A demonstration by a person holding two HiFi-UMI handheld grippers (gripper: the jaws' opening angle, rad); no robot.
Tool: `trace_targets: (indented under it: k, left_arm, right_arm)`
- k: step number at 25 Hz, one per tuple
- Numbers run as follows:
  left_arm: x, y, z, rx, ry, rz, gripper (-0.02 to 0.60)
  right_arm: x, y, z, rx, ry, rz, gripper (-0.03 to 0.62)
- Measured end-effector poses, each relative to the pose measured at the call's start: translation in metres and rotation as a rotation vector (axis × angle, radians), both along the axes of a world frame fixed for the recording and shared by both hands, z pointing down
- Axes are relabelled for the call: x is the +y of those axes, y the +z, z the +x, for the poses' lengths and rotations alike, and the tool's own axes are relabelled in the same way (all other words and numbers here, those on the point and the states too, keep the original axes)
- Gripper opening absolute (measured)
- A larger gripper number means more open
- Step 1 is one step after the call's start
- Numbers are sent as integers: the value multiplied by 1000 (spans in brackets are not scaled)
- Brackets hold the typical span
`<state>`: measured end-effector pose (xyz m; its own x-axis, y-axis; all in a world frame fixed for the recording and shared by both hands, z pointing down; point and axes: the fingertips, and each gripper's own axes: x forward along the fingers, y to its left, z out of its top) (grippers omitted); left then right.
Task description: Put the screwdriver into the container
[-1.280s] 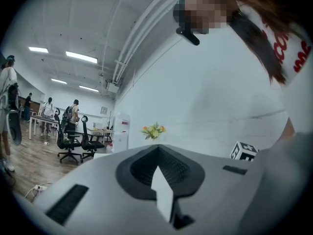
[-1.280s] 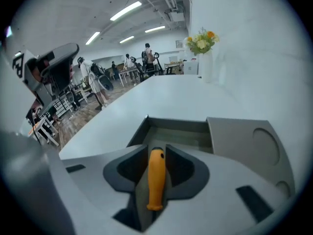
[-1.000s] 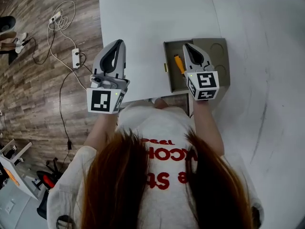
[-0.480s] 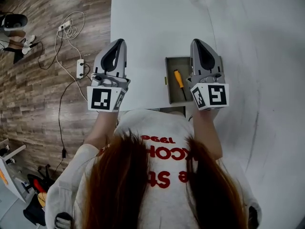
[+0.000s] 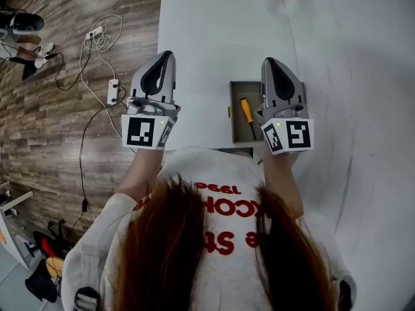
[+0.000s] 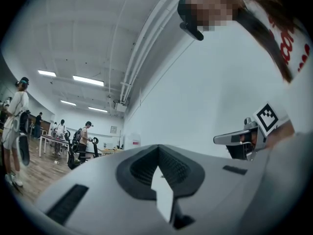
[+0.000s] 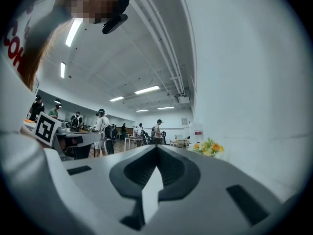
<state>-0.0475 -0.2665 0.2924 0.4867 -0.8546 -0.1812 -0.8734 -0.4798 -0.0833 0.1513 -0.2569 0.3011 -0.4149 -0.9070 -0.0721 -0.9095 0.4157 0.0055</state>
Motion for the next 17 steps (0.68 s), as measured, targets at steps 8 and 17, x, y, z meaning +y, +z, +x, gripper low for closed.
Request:
trace_targets:
  k: [8,17]
  left_arm:
    - [0,5,-1,-1,5,-8,5]
    - [-6,5,1,-7,7,-16,5]
  right_arm:
    - [2,1,-1,2,3,-5,5]
    - [-2,0,4,13,10,-7,3]
